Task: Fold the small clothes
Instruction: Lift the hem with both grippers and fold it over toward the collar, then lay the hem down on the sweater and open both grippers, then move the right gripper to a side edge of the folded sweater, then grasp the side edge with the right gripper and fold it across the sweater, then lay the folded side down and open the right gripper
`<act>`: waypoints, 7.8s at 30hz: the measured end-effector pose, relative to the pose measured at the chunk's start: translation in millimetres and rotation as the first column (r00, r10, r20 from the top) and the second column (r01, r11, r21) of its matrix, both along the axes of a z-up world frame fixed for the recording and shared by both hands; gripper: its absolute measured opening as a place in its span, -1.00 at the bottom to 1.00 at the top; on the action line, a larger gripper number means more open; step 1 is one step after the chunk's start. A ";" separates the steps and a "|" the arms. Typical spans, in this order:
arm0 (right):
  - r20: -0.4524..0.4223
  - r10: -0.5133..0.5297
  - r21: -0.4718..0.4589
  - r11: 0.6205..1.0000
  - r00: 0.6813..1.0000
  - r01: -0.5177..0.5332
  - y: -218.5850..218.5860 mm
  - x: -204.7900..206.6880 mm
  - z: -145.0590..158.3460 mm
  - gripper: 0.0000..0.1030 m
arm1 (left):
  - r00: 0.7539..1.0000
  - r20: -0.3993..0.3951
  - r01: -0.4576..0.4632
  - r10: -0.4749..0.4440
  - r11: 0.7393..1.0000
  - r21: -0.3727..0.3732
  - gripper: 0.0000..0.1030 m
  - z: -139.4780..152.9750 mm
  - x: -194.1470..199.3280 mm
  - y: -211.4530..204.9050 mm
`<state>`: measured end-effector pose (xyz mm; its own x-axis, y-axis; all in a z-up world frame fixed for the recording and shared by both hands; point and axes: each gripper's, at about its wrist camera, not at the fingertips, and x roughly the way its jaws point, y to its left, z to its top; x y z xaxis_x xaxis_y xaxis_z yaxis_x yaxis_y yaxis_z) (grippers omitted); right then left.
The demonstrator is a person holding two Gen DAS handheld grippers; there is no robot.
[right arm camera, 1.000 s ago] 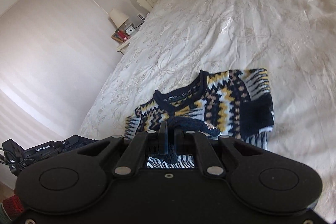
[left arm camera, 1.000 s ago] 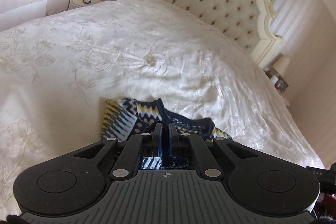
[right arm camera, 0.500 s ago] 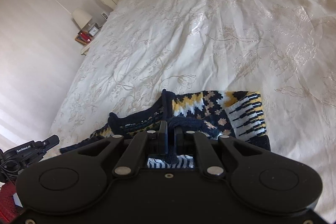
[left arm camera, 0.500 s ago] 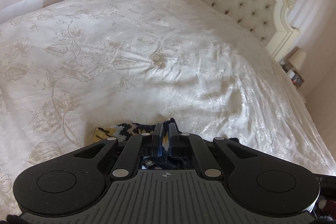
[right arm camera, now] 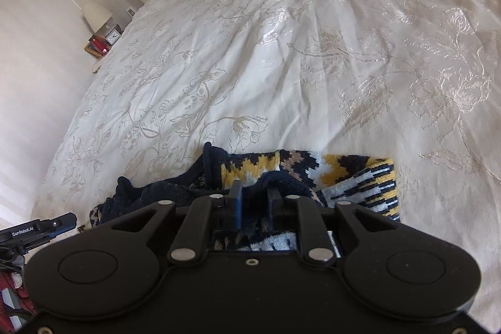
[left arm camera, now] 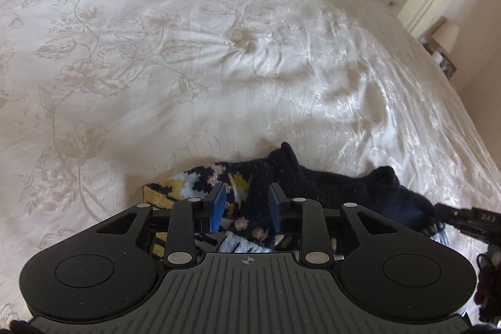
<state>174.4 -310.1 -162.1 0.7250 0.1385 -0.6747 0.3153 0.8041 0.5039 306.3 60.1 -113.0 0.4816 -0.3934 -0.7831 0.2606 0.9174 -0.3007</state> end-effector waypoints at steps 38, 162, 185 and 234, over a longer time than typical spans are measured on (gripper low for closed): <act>-0.178 0.157 -0.293 0.934 0.971 -0.205 6.7 42.4 -18.7 -0.82 | 1.000 0.027 -0.017 0.011 0.970 0.242 -1.00 -28.5 16.9 -10.4; -0.069 0.163 0.333 0.934 0.984 -0.131 -45.3 -43.7 -61.9 1.00 | 0.981 -0.195 0.086 -0.006 0.910 0.406 1.00 -61.9 -40.7 -124.2; 0.041 0.169 0.403 0.899 0.985 -0.171 -46.2 -31.1 -72.5 1.00 | 0.983 -0.172 0.130 -0.065 0.907 0.402 0.94 -33.2 -80.0 -145.8; -0.231 0.317 0.014 0.947 0.920 -0.322 232.8 47.8 41.4 -0.40 | 0.970 -0.200 -0.089 0.136 0.970 0.227 0.94 31.0 -134.9 135.6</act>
<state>222.1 -77.2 -120.7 0.4721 0.3194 -0.8216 0.1431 0.8919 0.4290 171.4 195.8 -82.0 0.3259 -0.1574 -0.9322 0.1034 0.9861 -0.1303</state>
